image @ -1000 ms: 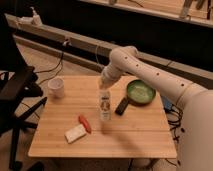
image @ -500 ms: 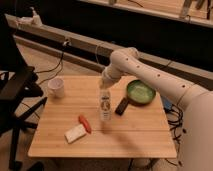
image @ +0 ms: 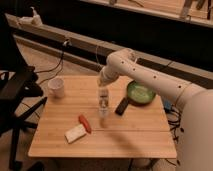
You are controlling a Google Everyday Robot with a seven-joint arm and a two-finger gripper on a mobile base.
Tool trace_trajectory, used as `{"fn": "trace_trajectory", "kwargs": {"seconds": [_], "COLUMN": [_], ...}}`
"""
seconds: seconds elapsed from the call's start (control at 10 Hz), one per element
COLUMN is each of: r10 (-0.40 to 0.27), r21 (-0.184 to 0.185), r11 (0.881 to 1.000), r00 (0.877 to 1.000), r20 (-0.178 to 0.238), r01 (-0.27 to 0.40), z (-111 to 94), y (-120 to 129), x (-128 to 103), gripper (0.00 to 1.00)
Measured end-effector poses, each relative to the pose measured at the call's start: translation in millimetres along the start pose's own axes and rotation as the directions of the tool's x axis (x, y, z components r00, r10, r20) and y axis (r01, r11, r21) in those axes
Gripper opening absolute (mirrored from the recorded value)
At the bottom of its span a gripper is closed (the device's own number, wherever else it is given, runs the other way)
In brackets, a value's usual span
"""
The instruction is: Stand the bottle upright
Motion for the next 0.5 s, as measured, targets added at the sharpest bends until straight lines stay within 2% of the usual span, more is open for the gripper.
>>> {"fn": "trace_trajectory", "kwargs": {"seconds": [0.3, 0.5], "r10": [-0.008, -0.048], "r21": [0.01, 0.031], "r11": [1.0, 0.999], "r00": [0.994, 0.983], "r20": [0.109, 0.179], "r01": [0.007, 0.043], "z": [-2, -17], "y": [-7, -5], "x": [-24, -47], "gripper": [0.0, 0.0]}}
